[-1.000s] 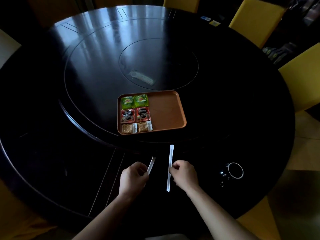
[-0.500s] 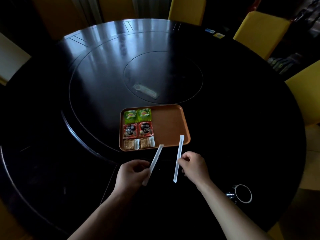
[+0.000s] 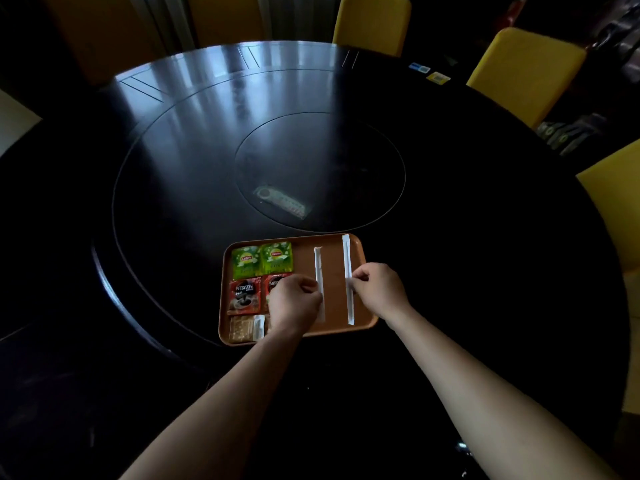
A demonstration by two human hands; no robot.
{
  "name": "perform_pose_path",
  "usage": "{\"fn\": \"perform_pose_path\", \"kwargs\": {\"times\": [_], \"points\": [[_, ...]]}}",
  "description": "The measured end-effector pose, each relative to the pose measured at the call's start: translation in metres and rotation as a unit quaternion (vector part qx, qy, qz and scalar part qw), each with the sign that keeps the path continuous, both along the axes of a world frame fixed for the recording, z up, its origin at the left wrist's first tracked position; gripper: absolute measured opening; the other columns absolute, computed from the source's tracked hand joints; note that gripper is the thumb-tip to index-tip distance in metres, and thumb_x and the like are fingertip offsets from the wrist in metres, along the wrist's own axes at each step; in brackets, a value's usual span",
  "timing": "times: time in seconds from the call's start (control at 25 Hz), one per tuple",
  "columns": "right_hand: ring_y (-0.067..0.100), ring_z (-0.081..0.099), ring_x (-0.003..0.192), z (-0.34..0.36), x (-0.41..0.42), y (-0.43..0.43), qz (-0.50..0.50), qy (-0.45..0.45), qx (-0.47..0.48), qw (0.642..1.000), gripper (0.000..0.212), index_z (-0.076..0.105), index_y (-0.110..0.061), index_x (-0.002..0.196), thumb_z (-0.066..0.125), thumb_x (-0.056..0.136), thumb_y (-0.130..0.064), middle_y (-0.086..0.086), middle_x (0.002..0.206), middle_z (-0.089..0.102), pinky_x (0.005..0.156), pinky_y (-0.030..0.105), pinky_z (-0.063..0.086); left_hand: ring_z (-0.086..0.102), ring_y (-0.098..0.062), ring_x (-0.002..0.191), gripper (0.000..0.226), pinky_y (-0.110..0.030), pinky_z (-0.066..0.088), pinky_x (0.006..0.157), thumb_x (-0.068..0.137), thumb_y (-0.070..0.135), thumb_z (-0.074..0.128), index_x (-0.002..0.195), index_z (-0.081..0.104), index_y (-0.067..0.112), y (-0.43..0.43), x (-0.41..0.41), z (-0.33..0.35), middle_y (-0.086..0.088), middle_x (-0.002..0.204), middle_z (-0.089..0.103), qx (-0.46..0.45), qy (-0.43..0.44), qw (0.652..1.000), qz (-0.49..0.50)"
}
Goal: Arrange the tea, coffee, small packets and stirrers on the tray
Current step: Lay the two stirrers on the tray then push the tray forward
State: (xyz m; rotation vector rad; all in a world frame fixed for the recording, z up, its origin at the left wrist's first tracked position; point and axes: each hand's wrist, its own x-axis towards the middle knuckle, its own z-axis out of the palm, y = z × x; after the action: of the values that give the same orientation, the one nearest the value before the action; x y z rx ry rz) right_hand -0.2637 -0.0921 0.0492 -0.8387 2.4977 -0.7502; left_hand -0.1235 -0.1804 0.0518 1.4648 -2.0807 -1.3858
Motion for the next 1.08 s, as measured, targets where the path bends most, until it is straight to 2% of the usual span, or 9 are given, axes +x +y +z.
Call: {"fn": "perform_pose_path", "kwargs": {"times": [0.12, 0.24, 0.4, 0.48, 0.56, 0.6, 0.72, 0.84, 1.08], "points": [[0.018, 0.064, 0.075, -0.01, -0.01, -0.017, 0.029, -0.002, 0.033, 0.999, 0.016, 0.063, -0.025, 0.071, 0.07, 0.085, -0.026, -0.006, 0.072, 0.064, 0.065, 0.028, 0.049, 0.07, -0.013, 0.077, 0.018, -0.036, 0.061, 0.072, 0.08, 0.012, 0.071, 0.098, 0.076, 0.014, 0.0, -0.022, -0.012, -0.002, 0.09, 0.077, -0.019, -0.034, 0.999, 0.006], [0.022, 0.067, 0.083, -0.02, -0.014, -0.025, 0.038, -0.018, 0.049, 0.998, 0.008, 0.07, -0.018, 0.082, 0.071, 0.084, -0.025, 0.004, 0.087, 0.072, 0.074, 0.033, 0.055, 0.066, -0.012, 0.078, 0.019, -0.025, 0.051, 0.064, 0.083, 0.012, 0.067, 0.101, 0.075, 0.012, -0.004, -0.034, -0.021, -0.003, 0.095, 0.076, -0.049, -0.06, 0.997, -0.001], [0.022, 0.068, 0.083, -0.027, -0.015, -0.02, 0.034, -0.014, 0.041, 0.998, 0.012, 0.068, -0.017, 0.09, 0.072, 0.084, -0.027, 0.003, 0.089, 0.072, 0.076, 0.036, 0.056, 0.066, -0.015, 0.086, 0.021, -0.025, 0.048, 0.068, 0.085, 0.016, 0.066, 0.104, 0.073, 0.012, -0.005, -0.033, -0.026, -0.004, 0.101, 0.074, -0.08, -0.098, 0.992, -0.029], [0.022, 0.067, 0.083, -0.029, -0.014, -0.014, 0.059, 0.029, 0.031, 0.997, 0.019, 0.066, -0.017, 0.099, 0.073, 0.083, -0.025, 0.003, 0.091, 0.071, 0.075, 0.035, 0.056, 0.06, -0.014, 0.085, 0.024, -0.025, 0.044, 0.066, 0.085, 0.019, 0.068, 0.108, 0.071, 0.015, -0.004, -0.027, -0.028, -0.002, 0.105, 0.067, -0.131, -0.106, 0.983, -0.076], [0.022, 0.066, 0.086, -0.03, -0.013, -0.008, 0.111, 0.067, 0.035, 0.991, 0.026, 0.066, -0.019, 0.106, 0.075, 0.082, -0.022, 0.003, 0.092, 0.07, 0.075, 0.032, 0.053, 0.059, -0.02, 0.096, 0.031, -0.029, 0.044, 0.071, 0.083, 0.021, 0.071, 0.114, 0.067, 0.018, -0.008, -0.023, -0.031, -0.002, 0.112, 0.061, -0.226, -0.12, 0.951, -0.173], [0.023, 0.065, 0.089, -0.03, -0.012, -0.006, 0.135, 0.069, 0.044, 0.987, 0.032, 0.066, -0.019, 0.112, 0.074, 0.082, -0.02, 0.004, 0.094, 0.069, 0.077, 0.032, 0.052, 0.057, -0.024, 0.109, 0.038, -0.033, 0.047, 0.08, 0.083, 0.025, 0.073, 0.119, 0.064, 0.018, -0.01, -0.022, -0.033, -0.004, 0.122, 0.059, -0.267, -0.135, 0.926, -0.232], [0.026, 0.062, 0.093, -0.03, -0.006, -0.005, 0.171, 0.069, 0.065, 0.981, 0.04, 0.062, -0.018, 0.121, 0.072, 0.083, -0.019, 0.005, 0.099, 0.062, 0.079, 0.032, 0.048, 0.037, -0.024, 0.141, 0.057, -0.043, 0.04, 0.102, 0.083, 0.042, 0.071, 0.132, 0.053, 0.019, -0.015, -0.018, -0.038, -0.005, 0.149, 0.047, -0.294, -0.178, 0.883, -0.319], [0.027, 0.061, 0.092, -0.03, -0.003, -0.008, 0.167, 0.079, 0.068, 0.98, 0.034, 0.063, -0.017, 0.117, 0.071, 0.084, -0.02, 0.006, 0.097, 0.059, 0.079, 0.034, 0.049, 0.032, -0.025, 0.144, 0.062, -0.044, 0.037, 0.105, 0.083, 0.049, 0.068, 0.134, 0.051, 0.018, -0.016, -0.015, -0.045, -0.005, 0.151, 0.045, -0.316, -0.196, 0.863, -0.343], [0.028, 0.062, 0.095, -0.033, -0.001, -0.012, 0.157, 0.084, 0.076, 0.981, 0.034, 0.064, -0.017, 0.118, 0.07, 0.084, -0.021, 0.007, 0.1, 0.061, 0.08, 0.034, 0.049, 0.029, -0.03, 0.147, 0.061, -0.05, 0.031, 0.108, 0.086, 0.046, 0.065, 0.138, 0.049, 0.02, -0.022, -0.013, -0.044, -0.005, 0.152, 0.045, -0.342, -0.213, 0.826, -0.395]]}}
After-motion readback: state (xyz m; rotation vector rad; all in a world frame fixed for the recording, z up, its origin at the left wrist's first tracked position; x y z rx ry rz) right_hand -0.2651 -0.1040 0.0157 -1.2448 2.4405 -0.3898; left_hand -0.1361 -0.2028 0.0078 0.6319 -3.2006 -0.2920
